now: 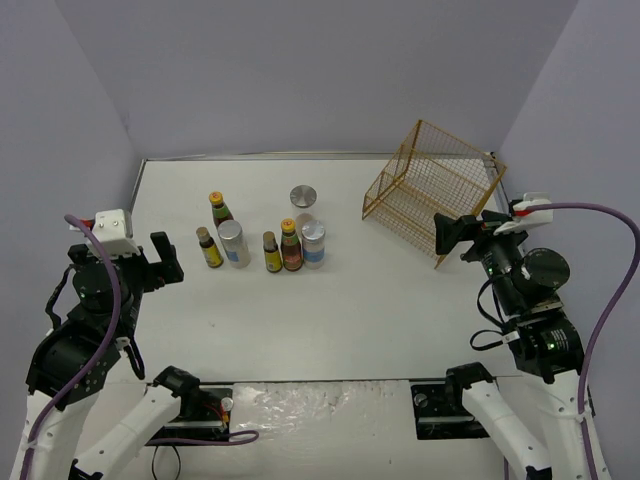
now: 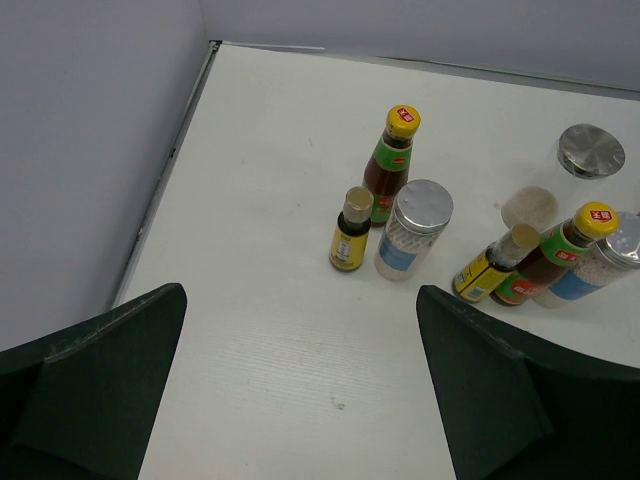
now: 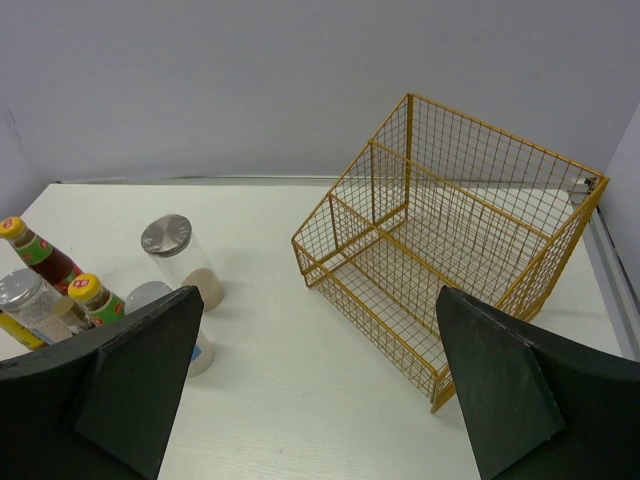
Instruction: Organize the condiment bottles
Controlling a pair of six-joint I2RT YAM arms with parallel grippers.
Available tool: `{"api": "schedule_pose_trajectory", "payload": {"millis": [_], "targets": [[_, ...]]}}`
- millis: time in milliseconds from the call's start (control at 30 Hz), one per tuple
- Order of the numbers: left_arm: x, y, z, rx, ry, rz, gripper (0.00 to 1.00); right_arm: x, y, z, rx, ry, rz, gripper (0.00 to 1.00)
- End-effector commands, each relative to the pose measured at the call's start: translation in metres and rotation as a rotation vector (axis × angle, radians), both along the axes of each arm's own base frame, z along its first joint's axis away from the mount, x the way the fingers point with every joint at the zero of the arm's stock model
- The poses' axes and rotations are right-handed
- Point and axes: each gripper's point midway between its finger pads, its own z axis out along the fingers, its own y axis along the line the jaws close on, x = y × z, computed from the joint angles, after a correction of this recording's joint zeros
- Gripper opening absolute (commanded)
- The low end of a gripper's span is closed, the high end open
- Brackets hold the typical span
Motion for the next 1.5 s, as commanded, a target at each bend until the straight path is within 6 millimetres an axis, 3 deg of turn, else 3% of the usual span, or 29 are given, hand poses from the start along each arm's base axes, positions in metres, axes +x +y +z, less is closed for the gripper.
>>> {"api": "schedule_pose_trajectory", "payload": {"millis": [0, 167, 300, 400, 500, 600, 667, 767, 800, 1000, 1233, 1300, 1467], "targets": [[0.003, -0.003, 0.008, -0.015, -0.024, -0.008, 0.97, 0.013, 0.007, 0.007, 0.014, -0.030, 0.018, 1.00], [0.007, -0.004, 0.009, -0.006, -0.014, -0.001, 0.97, 0.021, 0.005, -0.013, 0.089, 0.035, -0.026, 1.00], [0.013, -0.009, 0.008, -0.008, 0.004, -0.017, 0.97, 0.028, 0.026, -0.024, 0.007, 0.060, 0.096, 1.00], [0.019, -0.017, 0.002, -0.013, 0.039, -0.036, 0.97, 0.039, 0.054, -0.033, -0.063, 0.084, 0.246, 1.00], [0.026, -0.024, -0.006, -0.005, 0.081, -0.059, 0.97, 0.056, 0.090, -0.048, -0.098, 0.140, 0.369, 1.00], [0.030, -0.026, -0.012, 0.004, 0.116, -0.060, 0.97, 0.067, 0.135, -0.048, -0.126, 0.100, 0.458, 1.00], [0.034, -0.030, -0.016, -0.001, 0.128, -0.068, 0.97, 0.062, 0.183, -0.063, -0.162, 0.103, 0.547, 1.00], [0.036, -0.033, -0.022, -0.017, 0.134, -0.068, 0.97, 0.063, 0.225, -0.067, -0.167, 0.035, 0.618, 0.99], [0.036, -0.034, -0.022, -0.022, 0.133, -0.071, 0.97, 0.062, 0.238, -0.076, -0.169, 0.045, 0.645, 0.98], [0.037, -0.032, -0.021, -0.029, 0.111, -0.058, 0.97, 0.072, 0.300, -0.084, -0.137, -0.021, 0.700, 0.91], [0.038, -0.031, -0.022, -0.025, 0.114, -0.051, 0.97, 0.097, 0.336, -0.105, -0.105, -0.019, 0.669, 0.81], [0.038, -0.031, -0.023, -0.022, 0.119, -0.052, 0.97, 0.103, 0.339, -0.105, -0.085, -0.029, 0.651, 0.78], [0.038, -0.032, -0.025, -0.021, 0.126, -0.057, 0.97, 0.116, 0.340, -0.126, -0.080, -0.002, 0.597, 0.69]]}}
